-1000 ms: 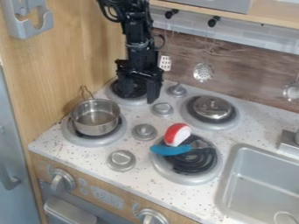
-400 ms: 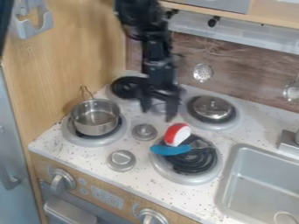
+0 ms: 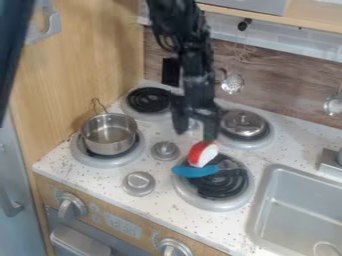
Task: Put the red thing to the silver pot
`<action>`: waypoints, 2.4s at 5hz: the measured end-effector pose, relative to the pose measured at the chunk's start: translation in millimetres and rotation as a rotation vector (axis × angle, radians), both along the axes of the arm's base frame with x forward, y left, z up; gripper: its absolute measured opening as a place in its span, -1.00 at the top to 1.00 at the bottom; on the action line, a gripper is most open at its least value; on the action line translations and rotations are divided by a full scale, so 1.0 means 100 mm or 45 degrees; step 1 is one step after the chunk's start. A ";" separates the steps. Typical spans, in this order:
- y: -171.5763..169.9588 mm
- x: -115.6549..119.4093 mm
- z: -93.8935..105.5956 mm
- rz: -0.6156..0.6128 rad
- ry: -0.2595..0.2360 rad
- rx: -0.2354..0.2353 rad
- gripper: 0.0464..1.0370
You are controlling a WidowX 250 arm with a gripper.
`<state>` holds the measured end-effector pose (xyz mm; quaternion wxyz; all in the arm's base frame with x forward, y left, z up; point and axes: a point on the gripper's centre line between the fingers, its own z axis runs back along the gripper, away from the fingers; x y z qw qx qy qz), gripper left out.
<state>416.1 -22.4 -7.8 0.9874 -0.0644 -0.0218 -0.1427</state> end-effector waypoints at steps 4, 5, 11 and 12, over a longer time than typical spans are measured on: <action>-0.10 0.04 -0.27 -0.026 0.027 -0.022 -0.02; -0.03 -0.02 -0.13 -0.029 -0.003 0.037 -0.02; 1.51 -0.28 0.50 0.399 -0.105 0.158 -0.02; 1.65 -0.34 0.37 0.457 -0.087 0.173 -0.02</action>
